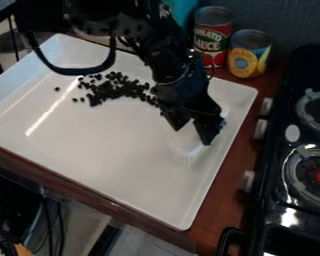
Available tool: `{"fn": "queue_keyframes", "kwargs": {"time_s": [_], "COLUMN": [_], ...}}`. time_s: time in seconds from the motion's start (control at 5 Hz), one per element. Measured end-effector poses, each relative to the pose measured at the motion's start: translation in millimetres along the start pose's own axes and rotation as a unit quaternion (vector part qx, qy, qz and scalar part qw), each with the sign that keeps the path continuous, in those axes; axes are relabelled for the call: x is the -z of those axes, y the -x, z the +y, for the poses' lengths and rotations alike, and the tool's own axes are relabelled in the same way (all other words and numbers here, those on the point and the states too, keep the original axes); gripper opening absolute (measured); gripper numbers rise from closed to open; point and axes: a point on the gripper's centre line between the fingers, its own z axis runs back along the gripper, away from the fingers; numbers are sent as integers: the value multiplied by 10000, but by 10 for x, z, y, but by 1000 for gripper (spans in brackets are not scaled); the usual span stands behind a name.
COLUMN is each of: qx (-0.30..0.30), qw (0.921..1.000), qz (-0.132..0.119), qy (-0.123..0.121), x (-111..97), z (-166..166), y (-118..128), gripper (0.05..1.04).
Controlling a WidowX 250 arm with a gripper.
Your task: Sweep into pile
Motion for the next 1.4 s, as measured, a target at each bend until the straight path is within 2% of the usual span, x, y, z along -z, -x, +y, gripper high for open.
{"fn": "queue_keyframes", "kwargs": {"time_s": [0.4, 1.0, 1.4], "qx": [-236, -475, -590], "qw": [9997, 9987, 9981], "qz": [-61, -120, -67], "qy": [-3, -131, -131], "x": [86, 229, 179], "z": [43, 85, 130], "y": [-133, -217, -253], "gripper": [720, 720, 720]}}
